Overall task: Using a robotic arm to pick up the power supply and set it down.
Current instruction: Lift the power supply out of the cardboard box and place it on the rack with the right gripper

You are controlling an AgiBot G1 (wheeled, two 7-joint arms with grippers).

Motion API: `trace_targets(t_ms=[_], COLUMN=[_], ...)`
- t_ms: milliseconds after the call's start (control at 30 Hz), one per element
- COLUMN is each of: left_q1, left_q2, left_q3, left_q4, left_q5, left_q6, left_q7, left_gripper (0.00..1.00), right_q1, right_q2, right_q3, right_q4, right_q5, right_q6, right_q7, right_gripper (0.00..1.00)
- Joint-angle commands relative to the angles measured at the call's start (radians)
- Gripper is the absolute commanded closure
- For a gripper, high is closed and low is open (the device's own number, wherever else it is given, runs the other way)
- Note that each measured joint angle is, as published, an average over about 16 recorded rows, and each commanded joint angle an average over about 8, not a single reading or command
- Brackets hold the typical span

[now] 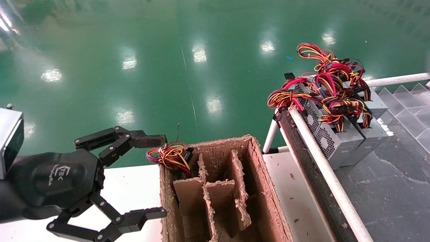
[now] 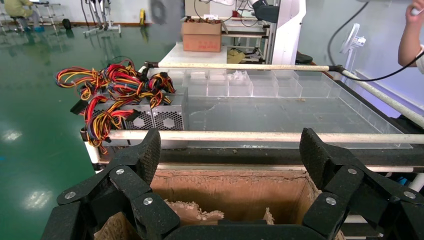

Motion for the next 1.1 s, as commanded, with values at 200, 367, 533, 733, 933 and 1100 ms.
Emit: trace_targets(t_ms=[200,367,533,733,933,1100], left_q1=[0.000,0.000,0.000,0.000,0.000,0.000], left_q2=[0.000,0.000,0.000,0.000,0.000,0.000], left_q3=[0.000,0.000,0.000,0.000,0.000,0.001], left_q4=[0.000,0.000,0.000,0.000,0.000,0.000], left_q5=[0.000,0.000,0.000,0.000,0.000,0.000], left_q6=[0.000,0.000,0.000,0.000,0.000,0.000], left_q7=[0.000,0.000,0.000,0.000,0.000,0.000], left_gripper=[0.00,0.00,0.00,0.00,0.00,0.00], right_q1=[-0.103,-0.231,-0.344,-0.439,-0.491,-0.502], right_q2=[0.129,0.210,0.260,0.285,0.266,0.243], right_q3=[-0.005,-0.001,-0.004,-0.015,-0.027,-0.036], right_q4=[-0.043,-0.011,0.039,0.097,0.134,0.148], right_q5=[0.037,0.131,0.214,0.274,0.295,0.277], right_q6=[-0.077,-0.096,-0.070,0.000,0.066,0.096], right_q7=[-0.008,-0.018,-0.033,-0.048,-0.062,-0.074], right_gripper=[1.00,1.00,1.00,1.00,1.00,1.00])
